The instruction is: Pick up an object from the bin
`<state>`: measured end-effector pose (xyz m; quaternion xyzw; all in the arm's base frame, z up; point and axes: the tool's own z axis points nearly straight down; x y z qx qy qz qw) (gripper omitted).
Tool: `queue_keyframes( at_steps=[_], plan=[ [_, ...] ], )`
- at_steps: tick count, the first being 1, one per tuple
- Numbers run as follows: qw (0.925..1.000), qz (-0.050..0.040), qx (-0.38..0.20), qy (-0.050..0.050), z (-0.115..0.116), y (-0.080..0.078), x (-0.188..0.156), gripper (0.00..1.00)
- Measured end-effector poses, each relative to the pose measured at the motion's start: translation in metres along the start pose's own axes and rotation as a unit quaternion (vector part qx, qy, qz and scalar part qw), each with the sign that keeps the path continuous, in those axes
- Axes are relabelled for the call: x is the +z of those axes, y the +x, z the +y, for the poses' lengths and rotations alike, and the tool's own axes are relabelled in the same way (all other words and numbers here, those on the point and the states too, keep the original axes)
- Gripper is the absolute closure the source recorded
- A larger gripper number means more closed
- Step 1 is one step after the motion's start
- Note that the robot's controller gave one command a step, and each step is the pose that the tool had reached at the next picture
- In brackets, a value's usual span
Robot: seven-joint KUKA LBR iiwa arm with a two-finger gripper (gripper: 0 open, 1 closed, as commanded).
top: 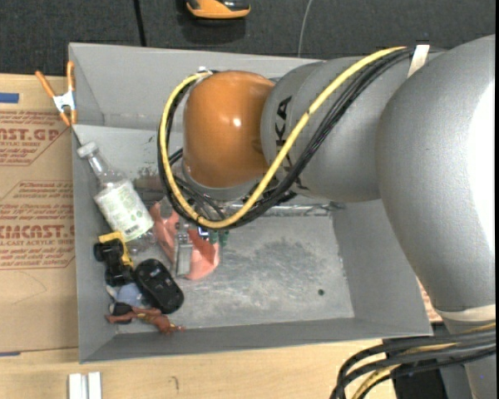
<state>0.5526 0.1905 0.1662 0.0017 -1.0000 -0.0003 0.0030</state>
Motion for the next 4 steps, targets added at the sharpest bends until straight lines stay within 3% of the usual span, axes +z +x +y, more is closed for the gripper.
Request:
queue_keyframes(
  at_steps=[1, 2, 3, 4],
  plan=[
    [1.0000, -0.0036, 0.001, -0.001, -0.001, -0.002, -0.005, 0.00],
    [0.9978, -0.0046, 0.066, -0.001, 0.007, 0.009, 0.041, 0.00],
    [1.0000, -0.0017, 0.006, 0.001, 0.029, 0.025, 0.040, 0.00],
    [0.9974, -0.0035, -0.072, 0.000, 0.043, 0.039, 0.033, 0.00]
  ],
)
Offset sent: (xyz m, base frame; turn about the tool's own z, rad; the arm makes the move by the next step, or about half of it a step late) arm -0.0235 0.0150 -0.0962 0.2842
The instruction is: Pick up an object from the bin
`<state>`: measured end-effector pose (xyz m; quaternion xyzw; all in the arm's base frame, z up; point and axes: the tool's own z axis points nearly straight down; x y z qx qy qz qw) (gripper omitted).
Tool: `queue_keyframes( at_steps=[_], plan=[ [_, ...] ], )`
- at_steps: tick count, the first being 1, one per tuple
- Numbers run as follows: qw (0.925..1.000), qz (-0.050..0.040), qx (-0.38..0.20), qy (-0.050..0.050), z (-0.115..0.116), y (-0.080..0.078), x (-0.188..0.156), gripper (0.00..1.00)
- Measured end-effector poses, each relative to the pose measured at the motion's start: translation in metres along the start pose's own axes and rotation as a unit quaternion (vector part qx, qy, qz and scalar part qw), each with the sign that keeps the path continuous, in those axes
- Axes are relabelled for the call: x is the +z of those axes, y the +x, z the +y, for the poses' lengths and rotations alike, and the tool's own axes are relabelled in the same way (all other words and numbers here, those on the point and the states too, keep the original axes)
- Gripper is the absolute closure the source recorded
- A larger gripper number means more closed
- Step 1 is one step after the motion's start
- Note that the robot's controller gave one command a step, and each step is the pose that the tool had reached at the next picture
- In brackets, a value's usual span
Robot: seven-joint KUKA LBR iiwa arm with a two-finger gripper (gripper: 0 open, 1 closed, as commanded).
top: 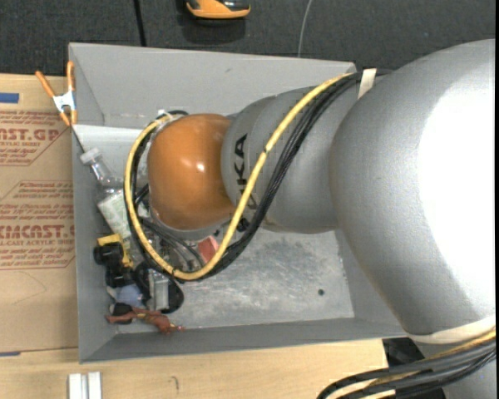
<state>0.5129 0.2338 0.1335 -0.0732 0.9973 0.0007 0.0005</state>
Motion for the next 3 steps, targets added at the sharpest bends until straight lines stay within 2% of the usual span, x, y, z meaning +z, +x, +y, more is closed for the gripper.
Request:
queue_keyframes(
  at_steps=[1, 2, 3],
  plan=[
    [1.0000, -0.0020, -0.007, 0.000, 0.008, 0.020, 0.038, 0.00],
    [0.9893, -0.0036, -0.146, 0.003, 0.000, 0.030, 0.061, 1.00],
    [0.9893, -0.0035, -0.146, 0.003, 0.000, 0.030, 0.061, 1.00]
  ],
)
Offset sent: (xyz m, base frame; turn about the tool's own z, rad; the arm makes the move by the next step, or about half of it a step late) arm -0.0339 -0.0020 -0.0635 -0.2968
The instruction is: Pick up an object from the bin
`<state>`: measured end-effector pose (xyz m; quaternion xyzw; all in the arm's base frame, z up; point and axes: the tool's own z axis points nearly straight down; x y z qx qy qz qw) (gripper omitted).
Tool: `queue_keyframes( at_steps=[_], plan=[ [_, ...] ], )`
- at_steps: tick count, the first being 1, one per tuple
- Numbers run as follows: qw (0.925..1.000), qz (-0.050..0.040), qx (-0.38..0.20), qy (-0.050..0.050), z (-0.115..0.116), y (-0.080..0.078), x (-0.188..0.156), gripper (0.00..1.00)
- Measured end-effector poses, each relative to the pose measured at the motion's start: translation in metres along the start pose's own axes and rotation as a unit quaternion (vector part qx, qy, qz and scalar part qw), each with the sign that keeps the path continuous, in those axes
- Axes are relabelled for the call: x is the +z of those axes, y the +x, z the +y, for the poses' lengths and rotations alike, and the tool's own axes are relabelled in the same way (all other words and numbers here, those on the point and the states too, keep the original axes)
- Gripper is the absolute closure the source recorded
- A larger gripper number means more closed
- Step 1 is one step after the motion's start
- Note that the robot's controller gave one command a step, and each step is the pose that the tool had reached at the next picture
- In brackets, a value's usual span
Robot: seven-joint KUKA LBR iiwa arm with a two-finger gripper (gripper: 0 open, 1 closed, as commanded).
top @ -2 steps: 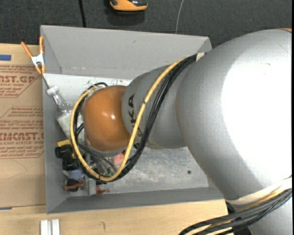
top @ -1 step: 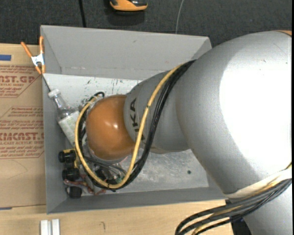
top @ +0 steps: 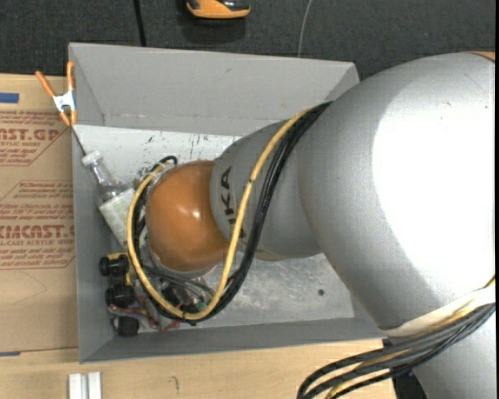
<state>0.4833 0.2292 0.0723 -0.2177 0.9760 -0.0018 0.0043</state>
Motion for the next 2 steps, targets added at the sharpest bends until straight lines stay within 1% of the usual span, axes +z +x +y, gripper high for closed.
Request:
queue_keyframes(
  at_steps=[1, 2],
  plan=[
    [1.0000, 0.0009, 0.000, -0.001, 0.000, 0.001, -0.004, 1.00],
    [1.0000, 0.0054, 0.000, -0.002, 0.001, 0.002, -0.022, 1.00]
  ],
)
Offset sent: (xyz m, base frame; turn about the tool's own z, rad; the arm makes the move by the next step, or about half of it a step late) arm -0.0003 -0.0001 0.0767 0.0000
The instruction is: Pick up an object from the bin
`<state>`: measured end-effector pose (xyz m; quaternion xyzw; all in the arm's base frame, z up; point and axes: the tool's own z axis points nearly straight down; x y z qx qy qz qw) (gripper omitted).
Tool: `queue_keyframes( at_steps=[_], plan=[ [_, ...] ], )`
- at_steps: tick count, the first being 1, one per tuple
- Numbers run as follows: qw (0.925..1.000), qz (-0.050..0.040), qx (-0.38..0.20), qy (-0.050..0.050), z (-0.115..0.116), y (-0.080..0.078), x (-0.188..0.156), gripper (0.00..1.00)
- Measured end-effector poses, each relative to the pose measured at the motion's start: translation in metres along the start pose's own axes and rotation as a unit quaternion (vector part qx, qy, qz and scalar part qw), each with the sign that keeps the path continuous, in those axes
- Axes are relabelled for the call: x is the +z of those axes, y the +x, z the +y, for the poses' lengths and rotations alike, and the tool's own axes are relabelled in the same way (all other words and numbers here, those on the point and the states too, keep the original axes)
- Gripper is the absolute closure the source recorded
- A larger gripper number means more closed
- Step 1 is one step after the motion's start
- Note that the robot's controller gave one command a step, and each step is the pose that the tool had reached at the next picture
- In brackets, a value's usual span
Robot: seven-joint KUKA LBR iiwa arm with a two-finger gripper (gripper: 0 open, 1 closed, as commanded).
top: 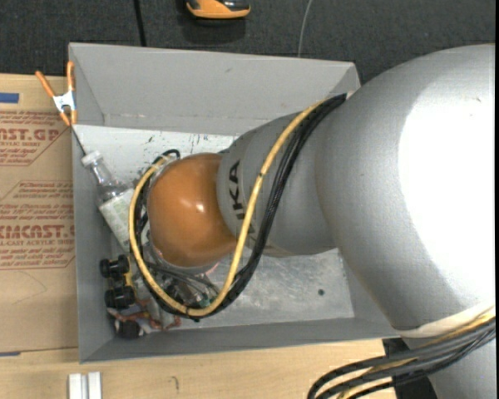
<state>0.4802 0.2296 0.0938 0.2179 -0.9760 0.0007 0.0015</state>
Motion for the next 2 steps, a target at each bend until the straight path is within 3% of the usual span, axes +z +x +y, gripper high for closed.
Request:
queue_keyframes(
  at_steps=[2],
  plan=[
    [1.0000, -0.0020, -0.001, 0.000, 0.001, -0.001, -0.036, 1.00]
  ],
)
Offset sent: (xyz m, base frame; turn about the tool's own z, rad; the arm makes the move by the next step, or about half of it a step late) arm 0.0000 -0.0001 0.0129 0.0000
